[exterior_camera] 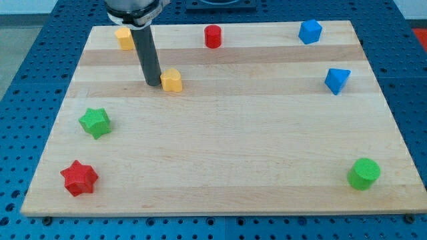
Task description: Push the green circle to the bottom center
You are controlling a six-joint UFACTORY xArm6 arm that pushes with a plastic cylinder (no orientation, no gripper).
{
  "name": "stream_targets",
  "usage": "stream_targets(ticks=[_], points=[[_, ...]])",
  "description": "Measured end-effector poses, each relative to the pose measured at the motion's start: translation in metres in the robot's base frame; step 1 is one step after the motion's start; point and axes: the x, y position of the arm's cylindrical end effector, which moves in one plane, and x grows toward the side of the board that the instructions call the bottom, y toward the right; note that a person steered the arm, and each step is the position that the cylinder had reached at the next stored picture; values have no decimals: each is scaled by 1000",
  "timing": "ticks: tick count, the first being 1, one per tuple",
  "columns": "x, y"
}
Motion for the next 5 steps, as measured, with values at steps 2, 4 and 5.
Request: stream_targets(ticks=[2,4,5], points=[[0,4],[0,40],[0,64]])
